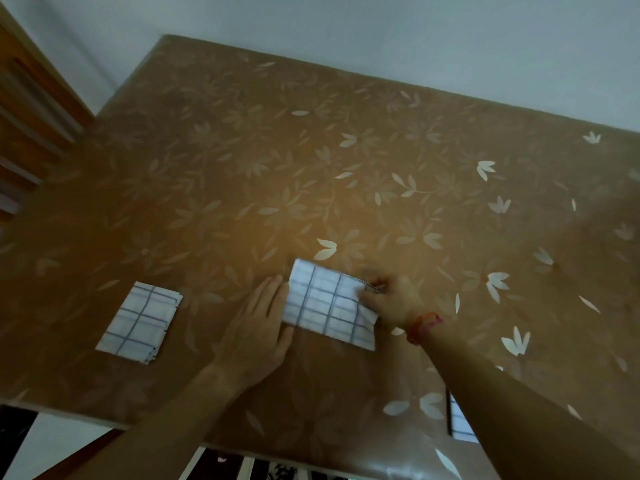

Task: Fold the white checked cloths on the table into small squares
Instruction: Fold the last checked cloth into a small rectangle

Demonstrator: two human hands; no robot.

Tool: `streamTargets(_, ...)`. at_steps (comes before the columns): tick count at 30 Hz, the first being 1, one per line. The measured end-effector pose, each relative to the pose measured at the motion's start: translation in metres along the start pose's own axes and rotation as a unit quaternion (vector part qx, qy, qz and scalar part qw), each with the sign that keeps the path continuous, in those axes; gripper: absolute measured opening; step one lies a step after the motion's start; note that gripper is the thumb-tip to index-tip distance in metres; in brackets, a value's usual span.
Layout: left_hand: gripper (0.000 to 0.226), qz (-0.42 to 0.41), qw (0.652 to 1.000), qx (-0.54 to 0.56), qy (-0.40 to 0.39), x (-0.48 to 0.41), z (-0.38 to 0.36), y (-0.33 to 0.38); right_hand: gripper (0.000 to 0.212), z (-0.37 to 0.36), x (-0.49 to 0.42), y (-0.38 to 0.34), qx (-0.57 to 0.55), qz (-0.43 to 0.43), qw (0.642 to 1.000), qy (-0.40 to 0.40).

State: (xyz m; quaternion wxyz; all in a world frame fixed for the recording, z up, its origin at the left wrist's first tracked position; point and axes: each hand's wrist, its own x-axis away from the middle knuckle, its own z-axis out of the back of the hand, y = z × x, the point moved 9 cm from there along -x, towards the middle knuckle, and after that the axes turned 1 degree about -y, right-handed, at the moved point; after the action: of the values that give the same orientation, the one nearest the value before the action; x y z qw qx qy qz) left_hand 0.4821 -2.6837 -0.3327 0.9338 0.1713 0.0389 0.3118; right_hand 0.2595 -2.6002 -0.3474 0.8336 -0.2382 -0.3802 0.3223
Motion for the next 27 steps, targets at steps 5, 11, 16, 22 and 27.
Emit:
streamTargets(5, 0.063, -0.059, 0.997, 0.041, 0.016, 0.008, -0.004, 0.033, 0.008, -0.015, 0.025, 0.036, -0.185, -0.093, 0.977, 0.046)
streamTargets(11, 0.071, -0.082, 0.996, 0.043, 0.012, 0.02, -0.022, 0.049, 0.015, -0.051, 0.051, 0.055, -0.387, -0.196, 0.901, 0.013)
streamTargets(16, 0.058, -0.069, 0.997, 0.022, 0.034, 0.025, -0.027, 0.043, 0.024, -0.082, 0.073, 0.056, -0.442, -0.238, 0.861, -0.076)
streamTargets(22, 0.05, -0.079, 0.995, 0.012, 0.058, 0.036, -0.022, 0.043, 0.025, -0.034, 0.088, 0.045, -0.142, -0.047, 0.989, 0.022)
streamTargets(27, 0.039, -0.082, 0.994, 0.036, 0.058, 0.045, -0.021, 0.04, 0.084, -0.031, 0.119, 0.003, 0.164, 0.232, 0.958, 0.037)
